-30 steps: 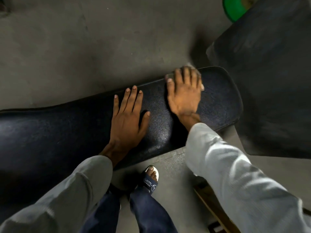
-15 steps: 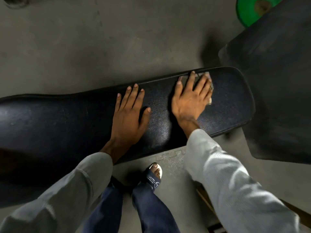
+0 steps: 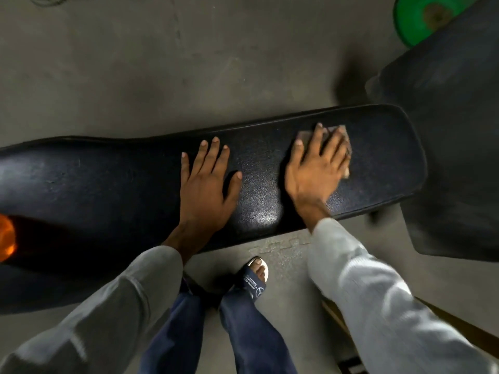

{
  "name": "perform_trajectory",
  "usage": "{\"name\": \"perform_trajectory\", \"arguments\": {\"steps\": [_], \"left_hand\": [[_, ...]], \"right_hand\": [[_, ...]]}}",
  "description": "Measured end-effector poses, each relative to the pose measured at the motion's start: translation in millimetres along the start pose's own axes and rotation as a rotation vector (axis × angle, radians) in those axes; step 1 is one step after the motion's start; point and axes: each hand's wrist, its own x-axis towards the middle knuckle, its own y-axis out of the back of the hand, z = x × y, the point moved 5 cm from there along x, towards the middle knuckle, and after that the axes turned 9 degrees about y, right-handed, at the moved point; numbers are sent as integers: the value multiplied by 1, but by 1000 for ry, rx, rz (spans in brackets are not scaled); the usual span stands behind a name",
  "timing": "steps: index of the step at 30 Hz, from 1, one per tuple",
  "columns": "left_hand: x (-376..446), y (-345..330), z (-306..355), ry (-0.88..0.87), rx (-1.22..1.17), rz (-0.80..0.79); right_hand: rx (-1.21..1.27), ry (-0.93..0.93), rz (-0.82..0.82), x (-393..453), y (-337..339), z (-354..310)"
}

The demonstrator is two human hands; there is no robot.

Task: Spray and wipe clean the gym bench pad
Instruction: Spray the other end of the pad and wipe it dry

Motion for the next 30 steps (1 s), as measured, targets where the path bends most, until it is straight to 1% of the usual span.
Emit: {"name": "perform_trajectory", "arguments": {"steps": [1, 3, 5, 7, 8, 10, 12, 14, 15, 17, 21, 23, 25, 26, 27, 30], "left_hand": [[0, 4, 0, 6, -36, -5], [0, 14, 0, 38, -145, -8], [-1, 26, 2, 78, -251, 3], [-6, 33, 6, 70, -278, 40], [-10, 34, 9, 30, -264, 64], [-17, 25, 18, -103, -205, 76], [-28, 2, 27, -249, -99, -25], [-39, -17, 31, -318, 62, -113], [-42, -21, 29, -304, 117, -123], [-51, -18, 21, -219, 138, -109], [-66, 0, -3, -98, 184, -47], [-39, 7, -11, 1, 159, 20], [-1, 7, -4, 120, 122, 53], [11, 4, 7, 127, 112, 47], [14, -1, 22, 95, 106, 33], [-26, -22, 59, -101, 121, -69]], "right_hand": [[4, 55, -27, 1, -4, -18], [28, 281, -78, -18, -10, -57], [76, 477, -98, -54, -11, -83], [230, 595, -109, -80, -5, -88], [344, 608, -101, -84, 0, -80], [489, 537, -23, -77, 10, -50], [433, 354, 106, -61, 13, -4], [293, 182, 138, -47, 10, 36], [225, 144, 132, -44, 6, 47], [136, 132, 127, -43, -3, 57], [71, 127, 180, -44, -9, 57], [50, 120, 195, -44, -9, 58], [29, 126, 203, -44, -10, 60], [22, 130, 204, -43, -10, 59], [18, 133, 203, -43, -9, 58], [22, 127, 192, -43, -7, 55]]}}
